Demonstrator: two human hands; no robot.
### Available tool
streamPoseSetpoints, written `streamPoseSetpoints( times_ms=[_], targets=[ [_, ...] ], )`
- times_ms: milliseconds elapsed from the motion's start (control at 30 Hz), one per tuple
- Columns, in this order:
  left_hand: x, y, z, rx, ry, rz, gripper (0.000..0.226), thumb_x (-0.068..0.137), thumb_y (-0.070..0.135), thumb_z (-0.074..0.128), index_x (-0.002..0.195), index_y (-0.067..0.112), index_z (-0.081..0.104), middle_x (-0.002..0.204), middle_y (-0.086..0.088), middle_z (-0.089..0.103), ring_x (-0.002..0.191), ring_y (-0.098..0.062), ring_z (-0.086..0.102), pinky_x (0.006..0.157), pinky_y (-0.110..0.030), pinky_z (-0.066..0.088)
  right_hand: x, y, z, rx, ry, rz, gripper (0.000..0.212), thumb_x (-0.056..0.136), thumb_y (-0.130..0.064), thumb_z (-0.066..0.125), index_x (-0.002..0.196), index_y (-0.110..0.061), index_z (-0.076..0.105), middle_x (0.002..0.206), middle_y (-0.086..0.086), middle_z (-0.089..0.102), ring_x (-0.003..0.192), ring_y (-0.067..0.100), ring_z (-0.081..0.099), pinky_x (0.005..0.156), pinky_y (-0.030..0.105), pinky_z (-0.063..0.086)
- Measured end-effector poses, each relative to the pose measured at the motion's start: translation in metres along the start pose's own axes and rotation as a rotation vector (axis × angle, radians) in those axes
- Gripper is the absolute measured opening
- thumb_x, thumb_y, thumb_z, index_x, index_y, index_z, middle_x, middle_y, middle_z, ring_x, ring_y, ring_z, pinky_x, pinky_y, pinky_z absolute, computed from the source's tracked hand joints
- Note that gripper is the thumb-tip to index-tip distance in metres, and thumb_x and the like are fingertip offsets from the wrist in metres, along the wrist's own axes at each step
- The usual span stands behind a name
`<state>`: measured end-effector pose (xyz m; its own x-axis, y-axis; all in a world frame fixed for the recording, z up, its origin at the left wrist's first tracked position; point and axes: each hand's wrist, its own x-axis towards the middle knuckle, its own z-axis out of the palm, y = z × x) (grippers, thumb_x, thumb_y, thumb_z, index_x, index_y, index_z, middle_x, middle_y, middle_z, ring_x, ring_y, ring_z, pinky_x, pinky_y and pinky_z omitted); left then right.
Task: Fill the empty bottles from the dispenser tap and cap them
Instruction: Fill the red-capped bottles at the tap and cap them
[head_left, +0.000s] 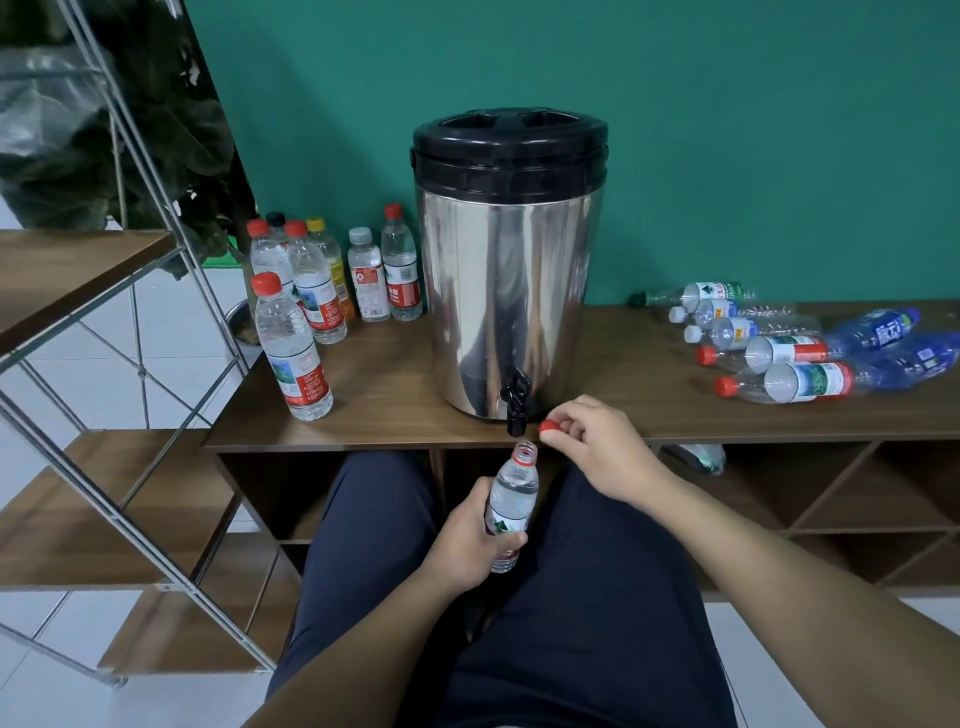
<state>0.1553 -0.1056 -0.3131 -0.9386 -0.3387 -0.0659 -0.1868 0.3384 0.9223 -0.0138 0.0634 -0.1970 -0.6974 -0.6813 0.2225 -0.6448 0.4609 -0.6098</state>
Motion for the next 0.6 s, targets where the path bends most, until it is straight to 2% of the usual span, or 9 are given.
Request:
streamPoseSetpoints(
  times_ms=[67,133,300,333,400,467,533,600],
  targets=[
    [-0.003,0.003,0.0,-0.002,-0.004,0.015,0.051,0.088,0.021,0.09,0.128,0.034,0.061,0.114,0.008,0.076,0.109,-0.012,0.073,0.103,-0.035,0.058,-0.01,-0.014,-0.001,0.071,-0.049,-0.042,0.01,0.101,-0.031,0.082,0.106,-0.022,0.08,0.1,-0.005,0.064,0.082,0.012,0.062,0.08,0.02,0.049],
    [-0.007,0.006,0.0,-0.012,-0.003,0.025,0.051,0.089,0.02,0.09,0.13,0.033,0.062,0.115,0.008,0.076,0.11,-0.013,0.072,0.103,-0.033,0.058,-0.018,-0.024,-0.002,0.085,-0.097,-0.083,0.011,0.101,-0.034,0.082,0.107,-0.025,0.081,0.101,-0.006,0.064,0.085,0.013,0.062,0.082,0.023,0.051],
    [-0.021,0.019,-0.001,-0.04,0.001,0.046,0.054,0.091,0.018,0.09,0.133,0.035,0.062,0.117,0.011,0.075,0.112,-0.007,0.071,0.1,-0.022,0.056,-0.024,-0.043,-0.017,-0.051,-0.188,-0.206,0.01,0.105,-0.035,0.077,0.111,-0.028,0.08,0.103,-0.011,0.06,0.087,0.011,0.061,0.087,0.034,0.054],
    [-0.023,0.021,-0.003,-0.043,0.002,0.052,0.054,0.09,0.017,0.09,0.133,0.035,0.062,0.117,0.011,0.075,0.112,-0.007,0.071,0.099,-0.021,0.055,-0.024,-0.046,-0.022,-0.08,-0.22,-0.23,0.01,0.106,-0.034,0.075,0.114,-0.028,0.079,0.107,-0.012,0.06,0.089,0.009,0.061,0.088,0.034,0.054],
    [-0.026,0.026,-0.006,-0.043,0.007,0.059,0.056,0.089,0.016,0.09,0.134,0.035,0.062,0.117,0.012,0.076,0.112,-0.007,0.071,0.098,-0.019,0.054,-0.022,-0.055,-0.033,-0.145,-0.306,-0.276,0.018,0.109,-0.029,0.071,0.126,-0.028,0.078,0.119,-0.015,0.061,0.095,0.001,0.061,0.091,0.025,0.051],
    [-0.03,0.031,-0.011,-0.039,0.004,0.063,0.057,0.089,0.016,0.091,0.135,0.034,0.062,0.117,0.013,0.076,0.112,-0.006,0.072,0.1,-0.02,0.054,-0.018,-0.066,-0.043,-0.224,-0.377,-0.332,0.026,0.112,-0.025,0.067,0.137,-0.027,0.075,0.131,-0.016,0.062,0.105,-0.003,0.059,0.097,0.017,0.046],
    [-0.034,0.035,-0.017,-0.029,-0.004,0.076,0.057,0.089,0.017,0.091,0.136,0.034,0.062,0.118,0.015,0.076,0.114,-0.006,0.071,0.102,-0.024,0.054,-0.013,-0.077,-0.051,-0.312,-0.417,-0.399,0.028,0.113,-0.024,0.064,0.139,-0.027,0.074,0.134,-0.015,0.061,0.115,0.002,0.059,0.102,0.021,0.046],
    [-0.038,0.04,-0.026,-0.013,-0.014,0.09,0.058,0.09,0.02,0.091,0.137,0.037,0.061,0.121,0.015,0.075,0.117,-0.006,0.071,0.106,-0.029,0.055,-0.009,-0.088,-0.058,-0.386,-0.439,-0.456,0.025,0.114,-0.026,0.062,0.137,-0.027,0.073,0.131,-0.014,0.06,0.116,0.007,0.059,0.102,0.025,0.048]
  ],
)
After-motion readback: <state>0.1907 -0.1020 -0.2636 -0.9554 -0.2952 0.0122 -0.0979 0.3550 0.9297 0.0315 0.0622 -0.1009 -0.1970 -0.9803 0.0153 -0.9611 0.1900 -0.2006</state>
